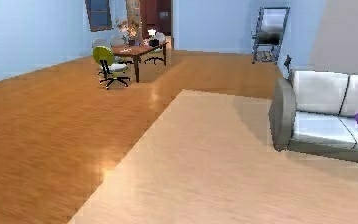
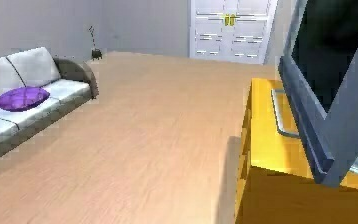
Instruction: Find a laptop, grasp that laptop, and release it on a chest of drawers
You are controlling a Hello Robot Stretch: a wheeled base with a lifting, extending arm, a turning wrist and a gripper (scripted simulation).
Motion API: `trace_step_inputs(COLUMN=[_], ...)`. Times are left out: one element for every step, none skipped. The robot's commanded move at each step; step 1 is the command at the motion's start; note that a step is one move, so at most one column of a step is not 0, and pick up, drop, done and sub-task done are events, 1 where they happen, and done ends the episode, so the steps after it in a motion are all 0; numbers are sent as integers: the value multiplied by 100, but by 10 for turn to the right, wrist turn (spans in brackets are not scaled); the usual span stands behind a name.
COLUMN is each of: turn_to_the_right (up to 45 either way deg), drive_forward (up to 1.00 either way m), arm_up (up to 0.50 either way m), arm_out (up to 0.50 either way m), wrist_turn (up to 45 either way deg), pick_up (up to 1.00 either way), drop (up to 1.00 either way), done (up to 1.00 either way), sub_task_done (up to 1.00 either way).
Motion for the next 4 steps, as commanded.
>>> trace_step_inputs(turn_to_the_right=[0, 30, 0, 0], drive_forward=[100, 0, 100, 100], arm_up=[0, 0, 0, 0], arm_out=[0, 0, 0, 0], wrist_turn=[0, 0, 0, 0], pick_up=[0, 0, 0, 0], drop=[0, 0, 0, 0], done=[0, 0, 0, 0], sub_task_done=[0, 0, 0, 0])
